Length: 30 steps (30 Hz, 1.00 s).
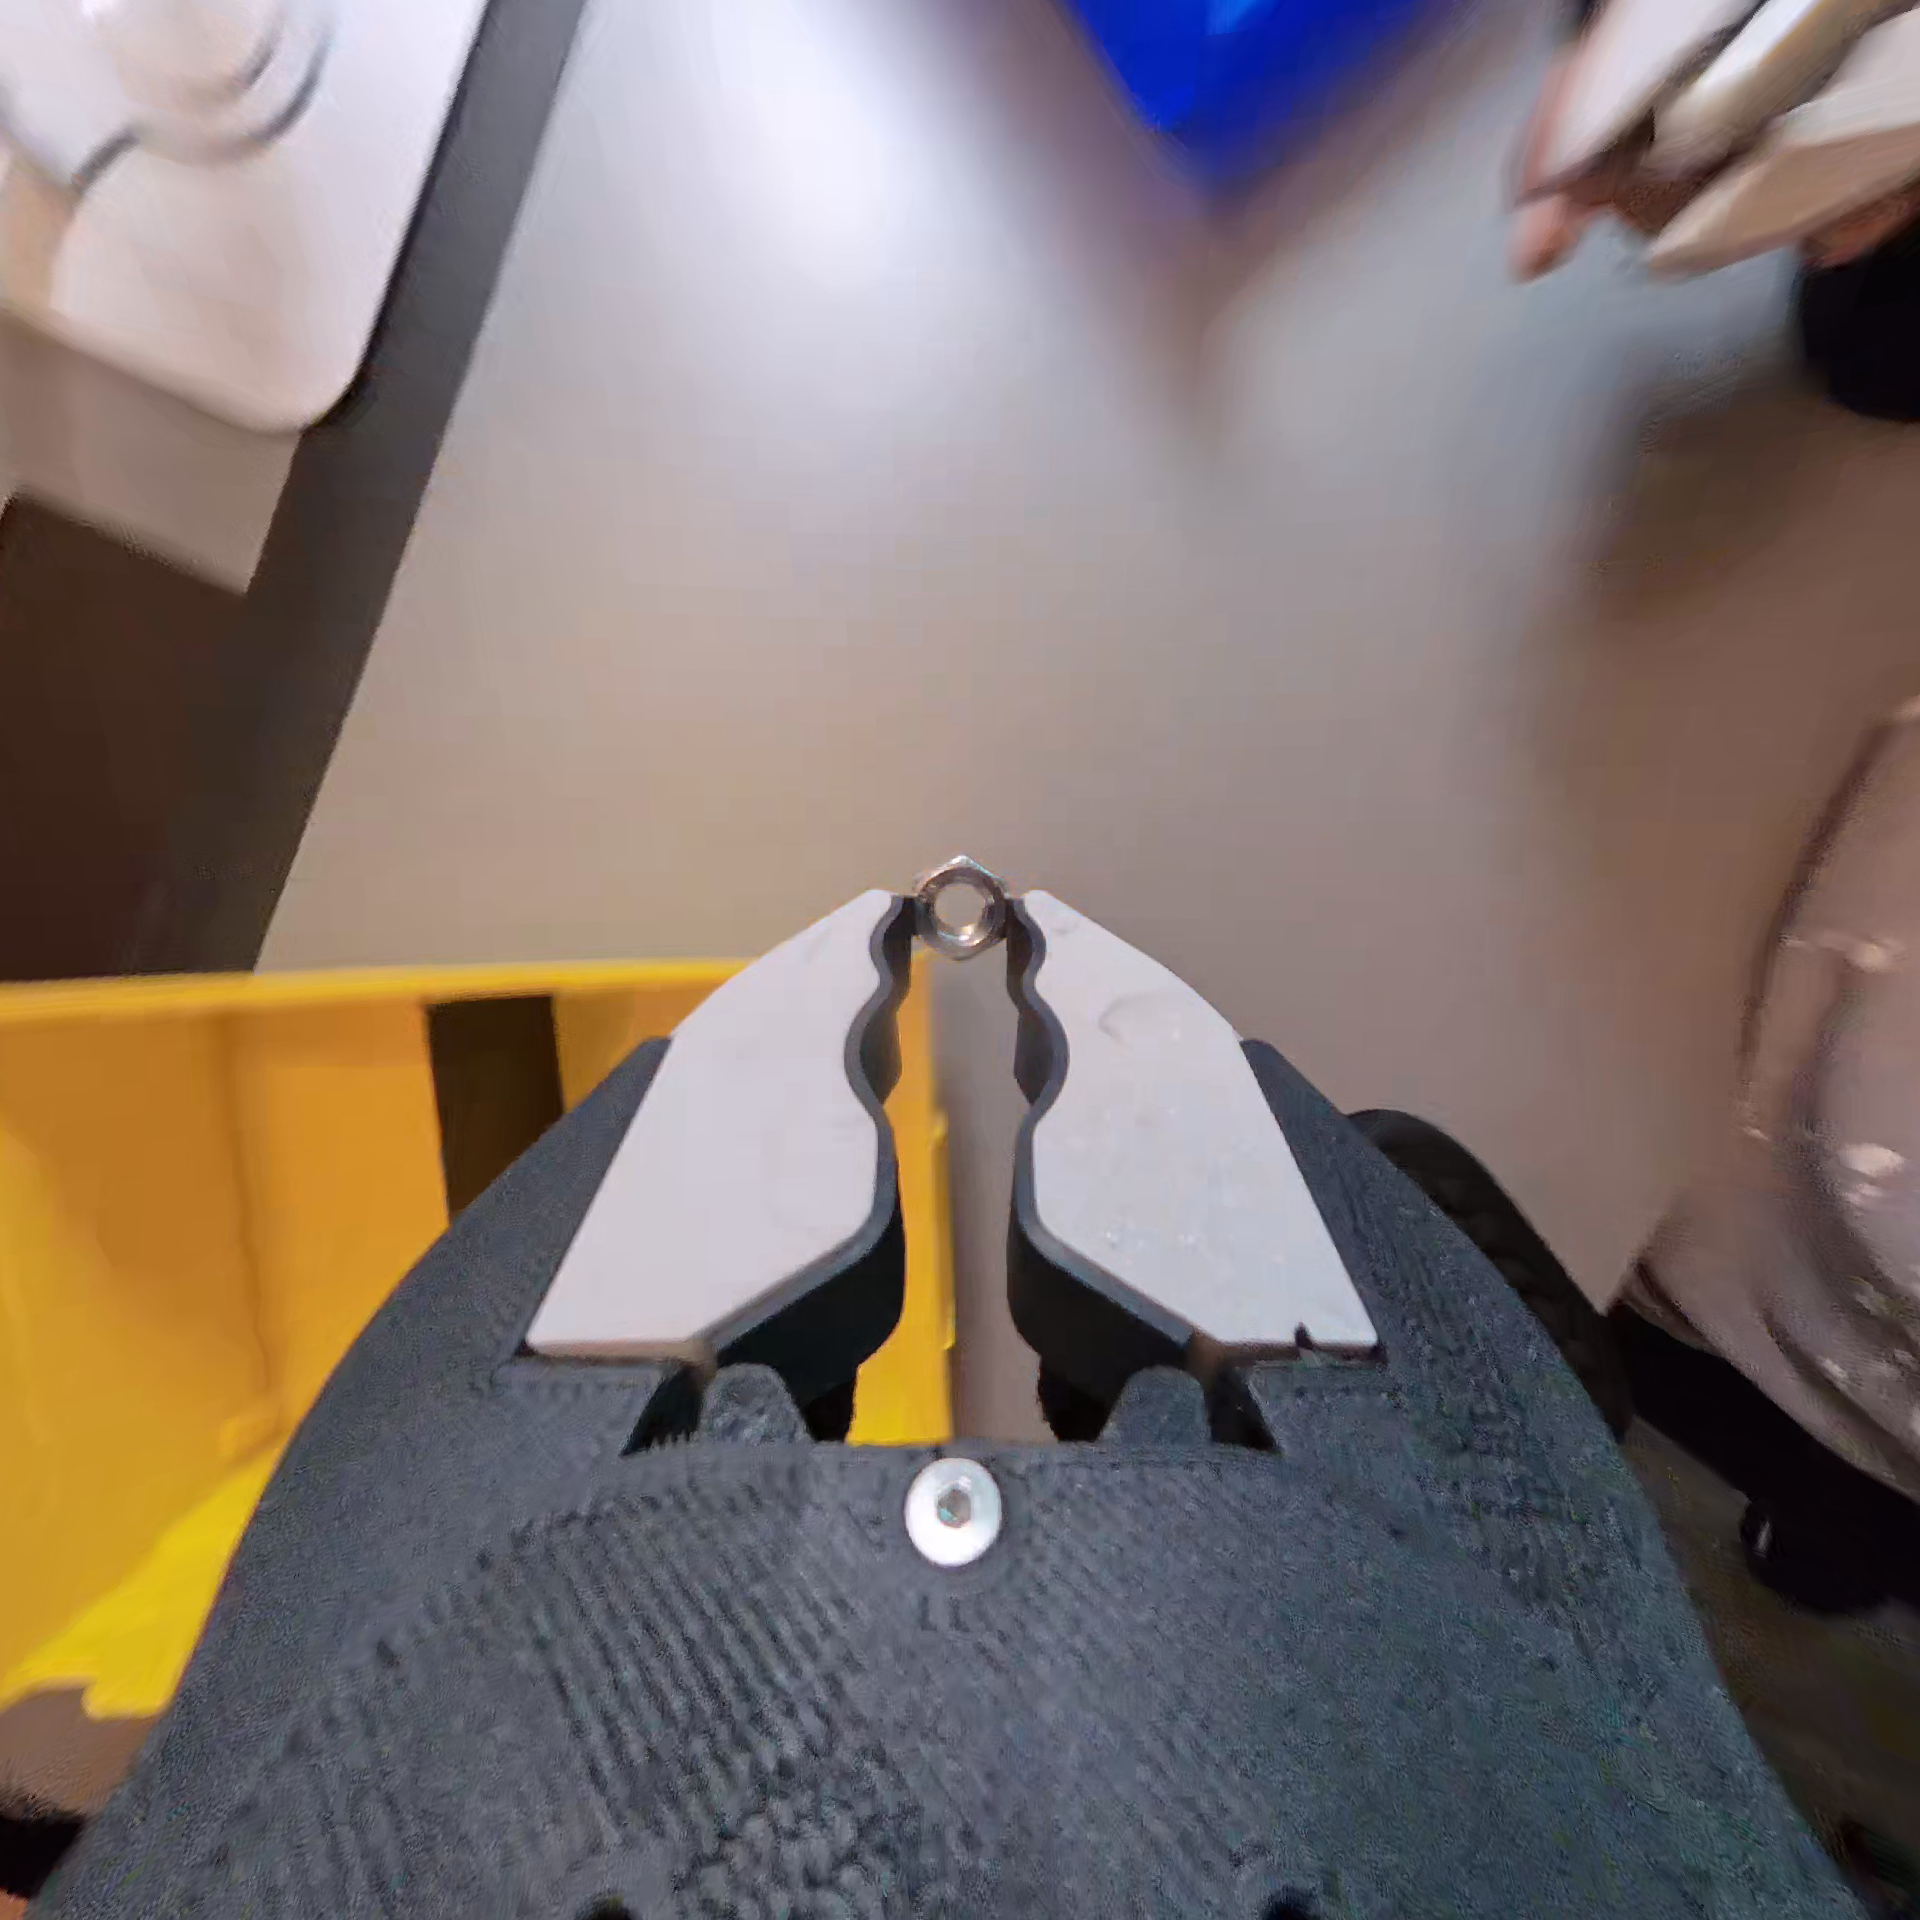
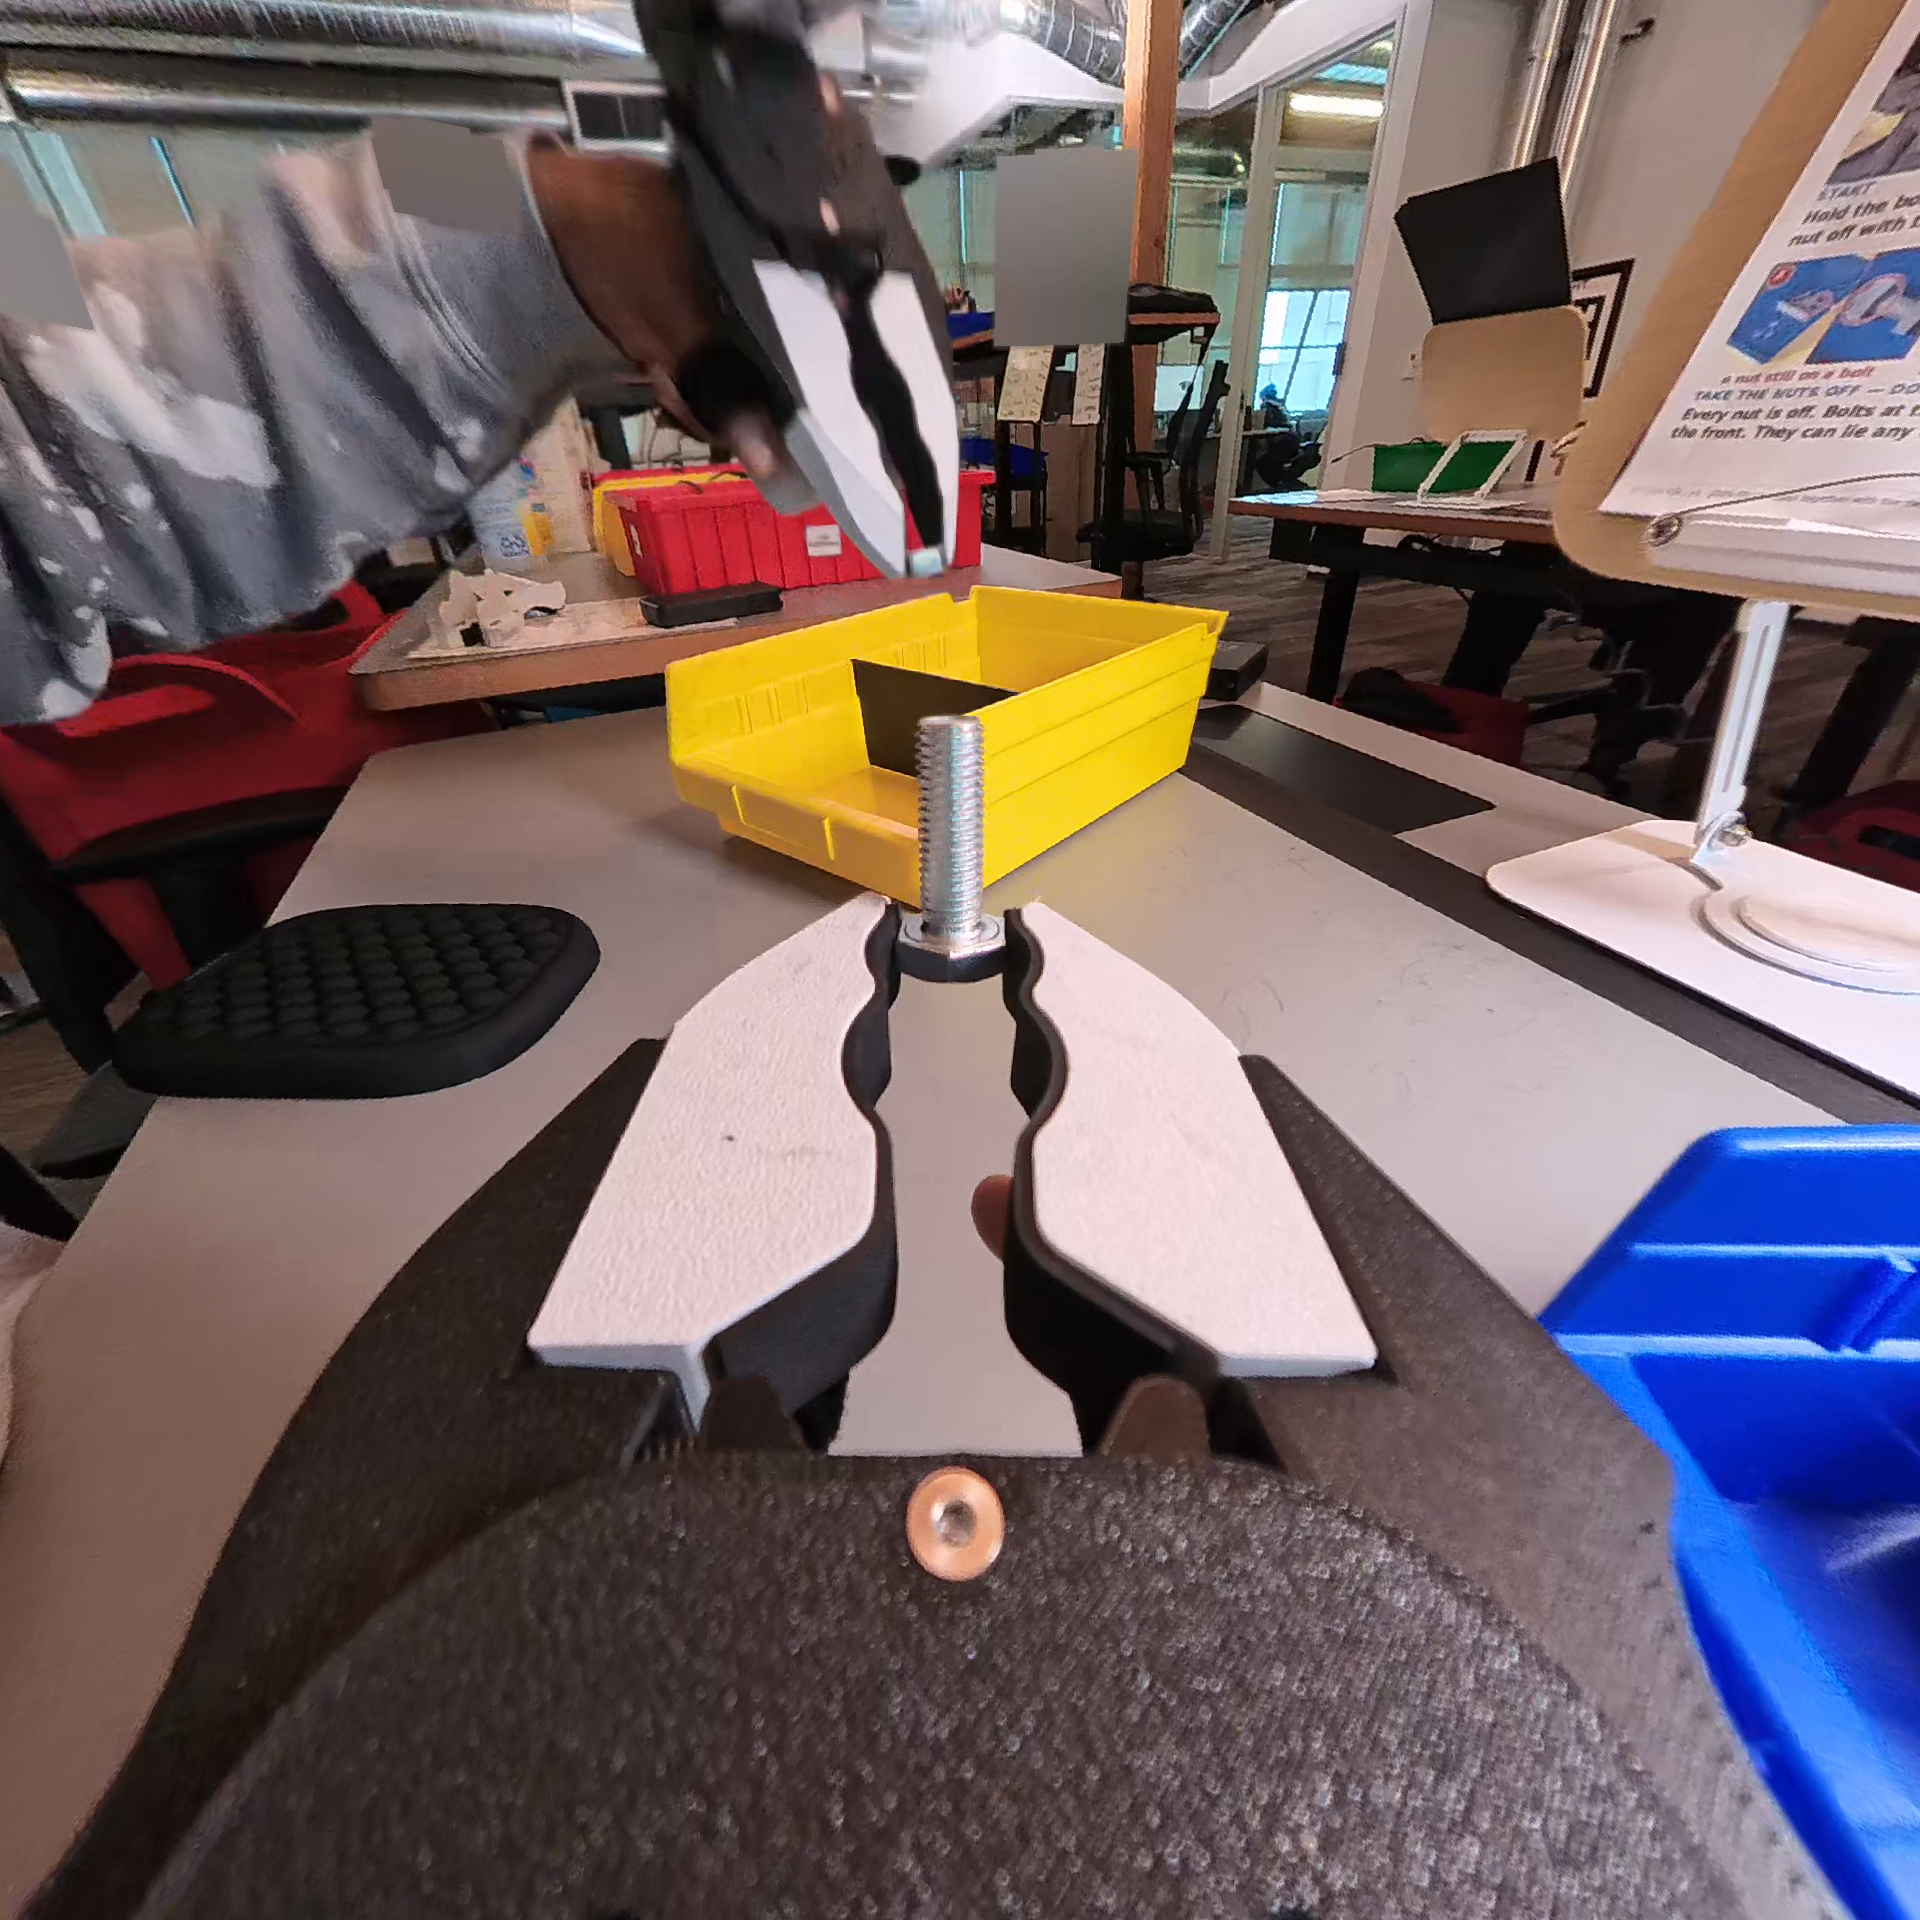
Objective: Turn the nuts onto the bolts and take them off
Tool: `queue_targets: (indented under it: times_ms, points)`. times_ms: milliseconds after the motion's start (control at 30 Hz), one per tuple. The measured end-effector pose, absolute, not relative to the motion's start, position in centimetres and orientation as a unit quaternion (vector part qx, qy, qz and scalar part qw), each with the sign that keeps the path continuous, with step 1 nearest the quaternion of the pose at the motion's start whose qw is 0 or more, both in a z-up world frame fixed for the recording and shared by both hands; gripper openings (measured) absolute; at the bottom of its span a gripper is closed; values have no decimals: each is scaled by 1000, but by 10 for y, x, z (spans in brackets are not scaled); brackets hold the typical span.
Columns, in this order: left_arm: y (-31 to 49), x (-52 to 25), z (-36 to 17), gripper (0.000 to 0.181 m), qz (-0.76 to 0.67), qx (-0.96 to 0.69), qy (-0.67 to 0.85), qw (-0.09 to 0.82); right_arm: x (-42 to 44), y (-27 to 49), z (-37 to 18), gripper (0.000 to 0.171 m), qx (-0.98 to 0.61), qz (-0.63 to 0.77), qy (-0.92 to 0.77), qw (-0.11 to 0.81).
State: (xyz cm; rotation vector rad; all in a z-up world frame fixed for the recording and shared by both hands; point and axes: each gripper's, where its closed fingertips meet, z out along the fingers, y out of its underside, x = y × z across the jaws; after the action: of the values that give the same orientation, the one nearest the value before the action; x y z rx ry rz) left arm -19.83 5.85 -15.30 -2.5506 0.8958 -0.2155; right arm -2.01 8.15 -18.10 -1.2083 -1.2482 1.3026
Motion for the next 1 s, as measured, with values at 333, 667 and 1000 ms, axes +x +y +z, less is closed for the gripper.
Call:
queue_targets:
  times_ms: [333, 667, 1000]
  points:
    - [54, -38, -142, 18, -125, -839, 504, 163, -40, 55, -192, 18, -500, 512, -522, 464]
    - [61, -15, -150, 18, -139, -832, 516, 151, -37, 55, -186, 18, -495, 517, -516, 470]
    - [59, -13, -151, 18, -136, -830, 521, 143, -36, 56, -182, 18, -492, 523, -505, 478]
